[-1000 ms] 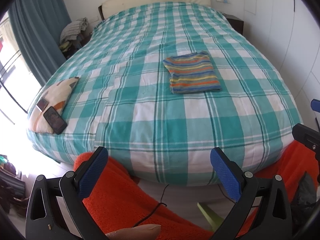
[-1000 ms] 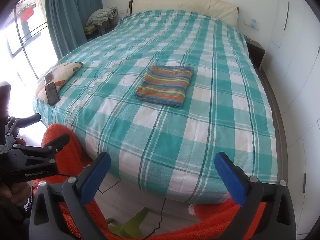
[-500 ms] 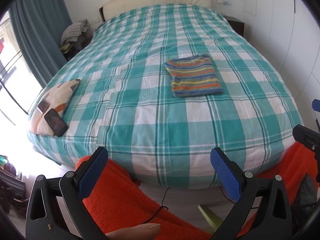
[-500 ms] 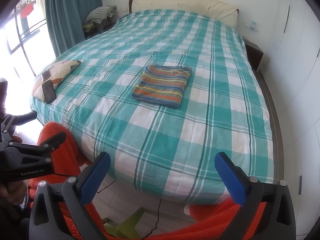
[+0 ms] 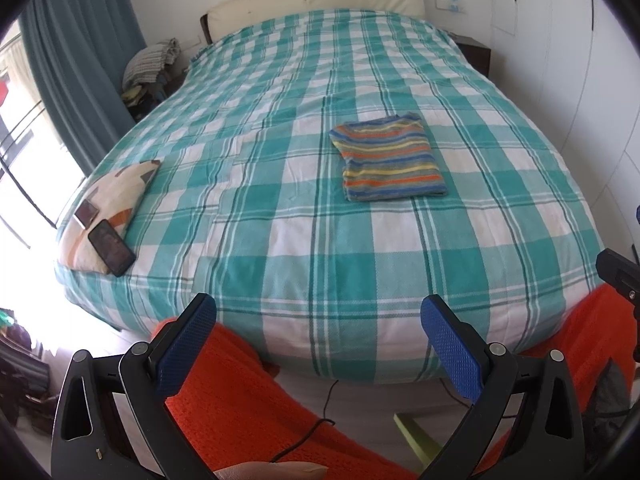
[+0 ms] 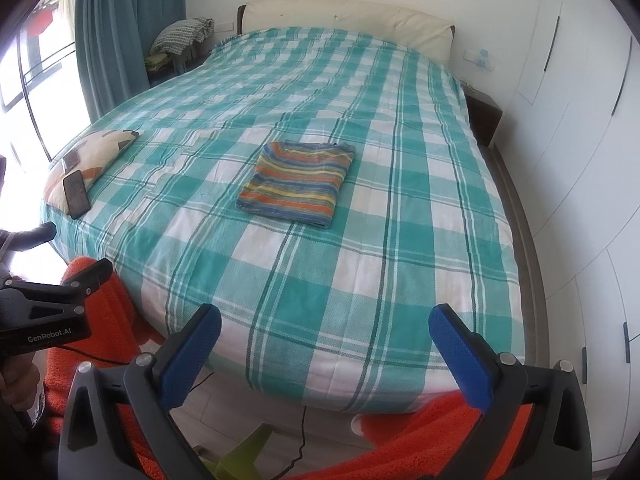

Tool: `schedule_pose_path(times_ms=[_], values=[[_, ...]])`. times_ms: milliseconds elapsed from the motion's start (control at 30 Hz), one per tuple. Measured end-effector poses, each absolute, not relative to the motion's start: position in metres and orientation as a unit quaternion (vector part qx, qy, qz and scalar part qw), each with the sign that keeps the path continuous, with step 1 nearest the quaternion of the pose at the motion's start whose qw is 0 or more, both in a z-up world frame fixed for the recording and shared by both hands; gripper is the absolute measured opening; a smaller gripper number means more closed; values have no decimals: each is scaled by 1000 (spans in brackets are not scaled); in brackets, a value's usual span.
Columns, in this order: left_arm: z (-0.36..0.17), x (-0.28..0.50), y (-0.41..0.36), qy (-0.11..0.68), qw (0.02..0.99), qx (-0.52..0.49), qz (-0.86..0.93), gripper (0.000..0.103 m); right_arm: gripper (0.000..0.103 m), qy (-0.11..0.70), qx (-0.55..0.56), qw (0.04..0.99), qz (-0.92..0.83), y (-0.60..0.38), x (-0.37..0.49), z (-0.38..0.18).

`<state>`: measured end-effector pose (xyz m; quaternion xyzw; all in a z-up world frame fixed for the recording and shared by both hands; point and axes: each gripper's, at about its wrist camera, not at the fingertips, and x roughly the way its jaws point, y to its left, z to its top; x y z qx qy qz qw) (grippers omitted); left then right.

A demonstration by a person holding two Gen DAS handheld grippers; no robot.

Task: Fold small clothes

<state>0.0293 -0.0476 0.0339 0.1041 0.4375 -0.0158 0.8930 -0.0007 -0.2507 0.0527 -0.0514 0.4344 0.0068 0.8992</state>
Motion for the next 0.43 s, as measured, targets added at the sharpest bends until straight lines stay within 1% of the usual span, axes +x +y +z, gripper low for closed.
schedule_pose_path(times_ms=[267, 433], values=[[36, 27, -49, 431, 897, 89, -34, 102, 102, 437, -49, 898, 6, -250, -2, 49], [39, 22, -53, 415, 904, 101, -29, 102, 102, 437, -50, 898, 6, -250, -2, 49]])
